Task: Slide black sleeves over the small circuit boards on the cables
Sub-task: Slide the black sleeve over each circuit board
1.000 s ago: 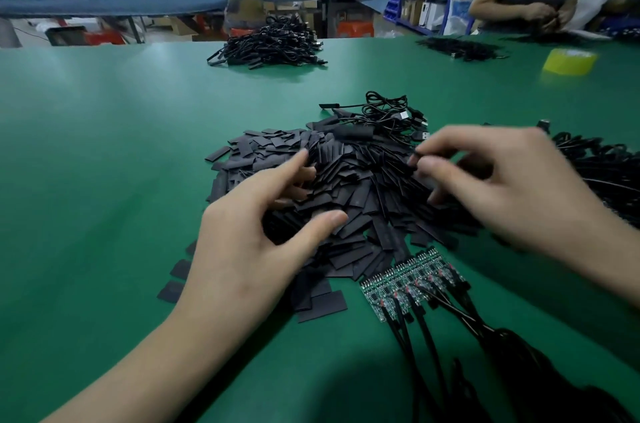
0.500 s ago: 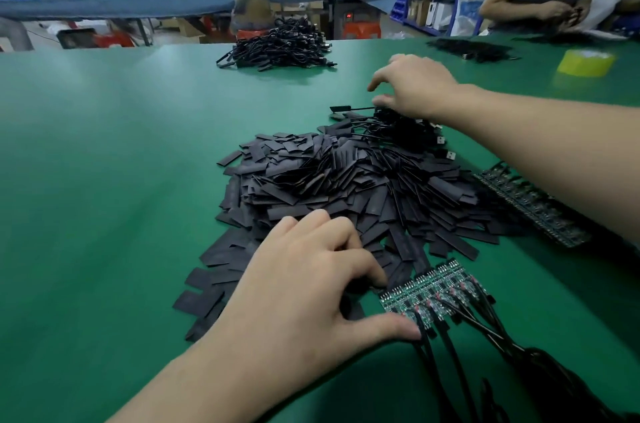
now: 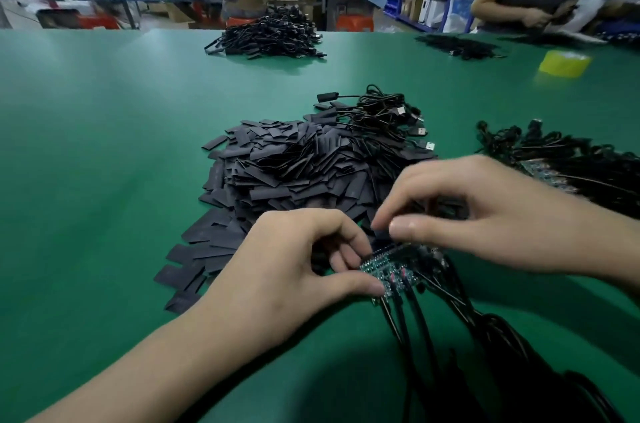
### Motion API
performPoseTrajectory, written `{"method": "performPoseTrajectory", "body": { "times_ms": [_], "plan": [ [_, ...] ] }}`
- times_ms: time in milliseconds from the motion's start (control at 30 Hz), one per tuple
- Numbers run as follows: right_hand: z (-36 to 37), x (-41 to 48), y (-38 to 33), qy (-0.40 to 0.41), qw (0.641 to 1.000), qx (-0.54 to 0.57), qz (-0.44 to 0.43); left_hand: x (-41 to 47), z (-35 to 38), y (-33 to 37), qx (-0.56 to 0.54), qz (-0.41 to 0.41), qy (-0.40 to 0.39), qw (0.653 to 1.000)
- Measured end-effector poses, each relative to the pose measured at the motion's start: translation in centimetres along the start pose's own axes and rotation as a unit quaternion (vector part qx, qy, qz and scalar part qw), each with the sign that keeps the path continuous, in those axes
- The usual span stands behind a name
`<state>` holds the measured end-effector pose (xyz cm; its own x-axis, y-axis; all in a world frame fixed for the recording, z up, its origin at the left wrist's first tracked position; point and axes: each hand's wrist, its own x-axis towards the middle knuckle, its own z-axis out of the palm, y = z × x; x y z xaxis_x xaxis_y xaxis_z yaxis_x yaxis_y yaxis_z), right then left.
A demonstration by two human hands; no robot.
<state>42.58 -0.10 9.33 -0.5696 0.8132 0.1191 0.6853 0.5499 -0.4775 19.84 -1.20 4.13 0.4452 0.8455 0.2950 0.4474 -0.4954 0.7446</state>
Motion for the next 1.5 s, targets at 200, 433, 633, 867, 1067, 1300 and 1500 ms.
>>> {"method": "performPoseTrajectory", "body": {
  "times_ms": [200, 433, 633, 867, 1067, 1300, 1500],
  "plan": [
    [1.2, -1.0, 0.1, 0.03, 0.999, 0.036, 0.02, -0.1, -0.2, 0.3, -0.134, -0.053, -0.023, 0.989],
    [2.5, -0.9, 0.3, 0.058, 0.995, 0.072, 0.045, -0.1, 0.0, 0.2, -0.157, -0.07, -0.005, 0.985],
    [3.7, -1.2, 0.4, 0.095, 0.988, 0.11, 0.055, -0.2, 0.0, 0.7, -0.032, -0.041, 0.004, 0.999],
    [3.5, -1.2, 0.8, 0.056, 0.977, 0.199, 0.045, -0.1, 0.2, 0.5, -0.121, -0.035, -0.021, 0.992],
    [3.9, -0.8, 0.8, 0.044, 0.953, 0.298, 0.031, 0.1, 0.1, -0.1, -0.168, -0.034, -0.04, 0.984],
    [4.2, -0.8, 0.9, 0.033, 0.928, 0.37, 0.008, 0.3, -0.1, -0.1, -0.241, -0.029, -0.06, 0.968],
    [3.4, -0.9, 1.4, 0.044, 0.924, 0.381, 0.012, 0.5, -0.1, 0.1, -0.248, -0.043, -0.02, 0.968]
  ]
}}
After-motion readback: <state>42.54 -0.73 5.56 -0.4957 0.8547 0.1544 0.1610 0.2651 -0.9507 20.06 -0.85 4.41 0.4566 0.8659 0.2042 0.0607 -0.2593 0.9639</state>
